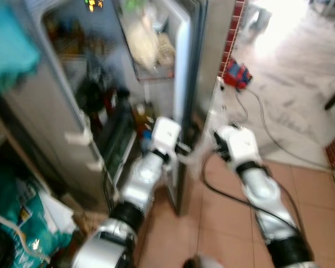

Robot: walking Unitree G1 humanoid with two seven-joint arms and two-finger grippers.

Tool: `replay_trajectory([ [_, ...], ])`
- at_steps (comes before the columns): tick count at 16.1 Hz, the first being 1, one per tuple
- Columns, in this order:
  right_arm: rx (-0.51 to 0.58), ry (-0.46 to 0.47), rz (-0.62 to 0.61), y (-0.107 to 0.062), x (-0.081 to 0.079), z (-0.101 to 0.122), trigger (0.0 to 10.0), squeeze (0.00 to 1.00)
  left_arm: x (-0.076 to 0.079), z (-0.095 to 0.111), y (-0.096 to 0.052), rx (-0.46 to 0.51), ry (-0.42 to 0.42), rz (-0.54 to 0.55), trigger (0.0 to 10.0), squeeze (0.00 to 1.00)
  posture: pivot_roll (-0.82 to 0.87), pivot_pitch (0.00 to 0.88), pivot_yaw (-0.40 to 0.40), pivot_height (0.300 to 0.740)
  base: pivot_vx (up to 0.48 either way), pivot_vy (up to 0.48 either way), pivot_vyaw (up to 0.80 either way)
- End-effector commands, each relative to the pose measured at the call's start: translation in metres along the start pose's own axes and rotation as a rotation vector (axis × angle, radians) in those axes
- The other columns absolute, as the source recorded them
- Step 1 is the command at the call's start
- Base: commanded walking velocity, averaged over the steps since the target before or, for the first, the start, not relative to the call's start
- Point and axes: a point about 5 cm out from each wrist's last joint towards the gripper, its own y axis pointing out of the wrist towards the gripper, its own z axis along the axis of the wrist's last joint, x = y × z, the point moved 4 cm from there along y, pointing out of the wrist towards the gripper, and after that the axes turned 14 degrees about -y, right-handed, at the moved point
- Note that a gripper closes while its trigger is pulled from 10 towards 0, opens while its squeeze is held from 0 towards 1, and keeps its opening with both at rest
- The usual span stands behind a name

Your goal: Restocking fridge

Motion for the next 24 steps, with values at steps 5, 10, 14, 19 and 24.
replay_trajectory([
  [5,0.058,0.002,-0.015,0.006,-0.002,0.016,10.0,0.00,-0.008,0.000,0.002,-0.023,0.038,0.016,10.0,0.00,-0.01,0.000,-0.003,0.740,0.352,0.000,0.00],
  [10,0.061,0.009,-0.014,0.007,-0.004,0.016,10.0,0.00,-0.002,-0.002,0.005,-0.041,0.063,-0.007,10.0,0.00,-0.01,0.000,0.004,0.740,0.299,0.000,0.00],
  [14,0.059,0.016,-0.006,0.005,-0.007,0.016,10.0,0.00,0.000,-0.004,0.005,-0.047,0.076,-0.015,10.0,0.00,-0.01,0.000,0.008,0.740,0.260,0.000,0.00],
  [19,0.057,0.014,-0.002,0.005,-0.009,0.015,10.0,0.00,0.003,-0.003,0.009,-0.057,0.086,-0.016,10.0,0.00,-0.01,0.000,0.011,0.740,0.273,0.000,0.00],
  [24,-0.051,-0.064,-0.148,-0.006,0.017,-0.007,10.0,0.00,0.013,-0.005,0.011,-0.061,0.091,-0.044,10.0,0.00,-0.01,0.000,0.011,0.740,0.300,0.000,0.00],
])
